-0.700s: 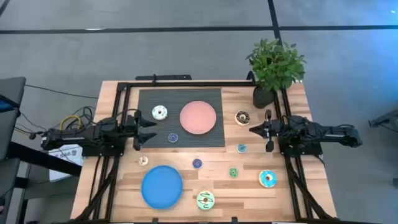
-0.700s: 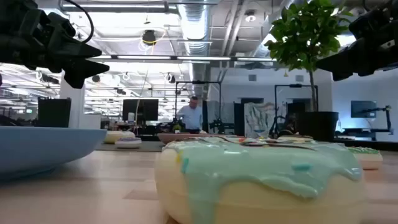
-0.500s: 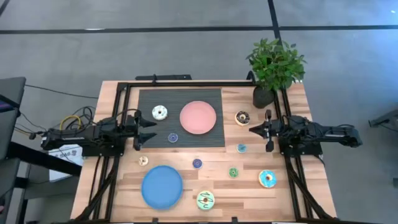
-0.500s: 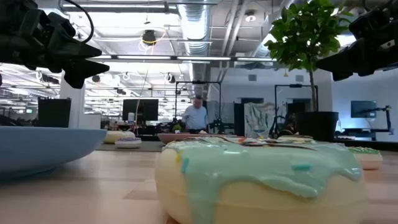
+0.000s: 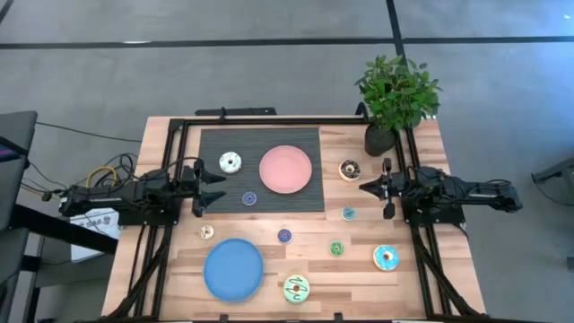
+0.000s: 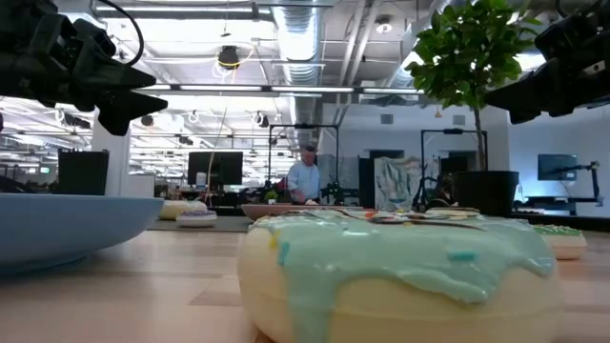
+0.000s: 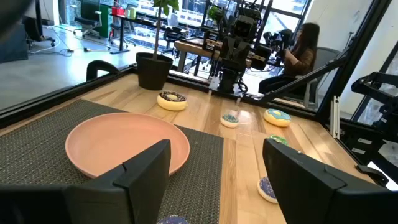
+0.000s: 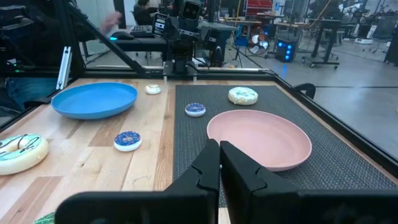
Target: Pick & Place donuts
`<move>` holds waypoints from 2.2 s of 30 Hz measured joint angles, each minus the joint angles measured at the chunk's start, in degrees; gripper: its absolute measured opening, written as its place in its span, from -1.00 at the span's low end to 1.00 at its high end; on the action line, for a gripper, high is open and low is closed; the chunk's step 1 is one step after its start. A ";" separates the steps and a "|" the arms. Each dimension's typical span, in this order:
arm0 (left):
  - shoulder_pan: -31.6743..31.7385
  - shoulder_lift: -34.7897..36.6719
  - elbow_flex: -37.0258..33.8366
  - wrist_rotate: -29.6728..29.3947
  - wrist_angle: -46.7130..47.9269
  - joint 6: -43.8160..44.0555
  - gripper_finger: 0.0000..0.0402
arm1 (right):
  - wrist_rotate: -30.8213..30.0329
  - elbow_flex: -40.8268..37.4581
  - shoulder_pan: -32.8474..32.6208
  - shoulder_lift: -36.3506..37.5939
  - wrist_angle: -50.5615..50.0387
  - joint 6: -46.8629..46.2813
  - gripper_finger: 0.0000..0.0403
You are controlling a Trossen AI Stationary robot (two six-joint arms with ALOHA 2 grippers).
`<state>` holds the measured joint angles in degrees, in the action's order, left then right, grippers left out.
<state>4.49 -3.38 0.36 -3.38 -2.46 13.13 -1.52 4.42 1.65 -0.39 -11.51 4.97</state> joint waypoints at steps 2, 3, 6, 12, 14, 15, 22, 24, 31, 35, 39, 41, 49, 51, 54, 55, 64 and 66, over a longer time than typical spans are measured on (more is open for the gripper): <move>0.02 0.00 0.02 0.00 0.00 0.00 0.24 | 0.00 -0.01 0.01 0.00 0.00 -0.02 -0.97; 0.01 0.00 0.00 -0.02 0.00 -0.01 0.24 | 0.00 0.00 0.00 -0.01 0.00 -0.02 -0.97; 0.02 0.00 0.01 -0.02 0.00 0.00 0.24 | 0.00 -0.01 0.01 -0.01 0.00 -0.02 -0.97; 0.02 0.00 0.02 -0.02 0.00 0.00 0.24 | 0.10 -0.06 0.00 -0.01 0.53 -0.89 -0.97; 0.02 0.00 0.00 0.00 0.00 0.00 0.24 | 0.03 -0.21 -0.03 0.02 1.46 -2.14 -0.97; 0.01 0.00 0.01 -0.02 0.00 0.00 0.24 | 0.02 -0.27 -0.01 0.01 2.13 -1.89 -0.97; 0.00 0.00 0.02 -0.02 0.00 -0.02 0.24 | 0.10 -0.28 -1.05 -0.37 13.32 1.70 -1.00; 0.01 0.00 0.01 0.00 0.00 -0.01 0.24 | 0.08 0.40 -1.87 -1.60 15.11 2.54 -1.00; 0.01 0.00 0.00 0.00 0.00 0.00 0.24 | -3.26 9.68 -6.37 -13.52 12.91 4.09 -1.00; 0.02 0.00 0.02 0.00 0.00 0.00 0.24 | -7.46 17.68 -10.37 -23.81 9.44 4.09 -1.00; 0.01 0.00 0.00 0.00 0.00 0.00 0.24 | -12.77 27.72 -14.88 -35.22 1.34 1.87 -1.00; 0.00 0.00 0.01 0.00 0.00 0.00 0.24 | -16.08 33.28 -17.09 -41.25 -3.23 -1.33 -1.00; 0.02 0.00 0.02 0.00 0.00 0.00 0.24 | -21.19 56.80 -23.11 -63.78 -28.66 -21.46 -1.00; 0.00 0.00 0.00 0.00 0.00 0.00 0.24 | -21.15 61.97 -24.08 -68.84 -35.33 -26.32 -1.00; 0.02 0.00 0.00 0.00 0.00 -0.02 0.24 | -21.13 67.70 -25.24 -75.38 -44.30 -33.03 -1.00; 0.01 0.00 0.00 -0.01 0.00 -0.01 0.24 | -20.95 68.94 -25.58 -77.21 -46.64 -35.57 -1.00; 0.02 0.00 0.00 -0.01 0.00 0.00 0.24 | -14.79 71.45 -28.08 -88.09 -52.77 -54.21 -0.83; 0.02 0.00 0.02 0.00 0.00 -0.02 0.24 | -13.68 71.43 -28.73 -90.22 -52.86 -56.30 -0.70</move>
<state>4.51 -3.38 0.38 -3.38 -2.46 13.11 -15.20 75.85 -27.08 -90.61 -64.37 -51.33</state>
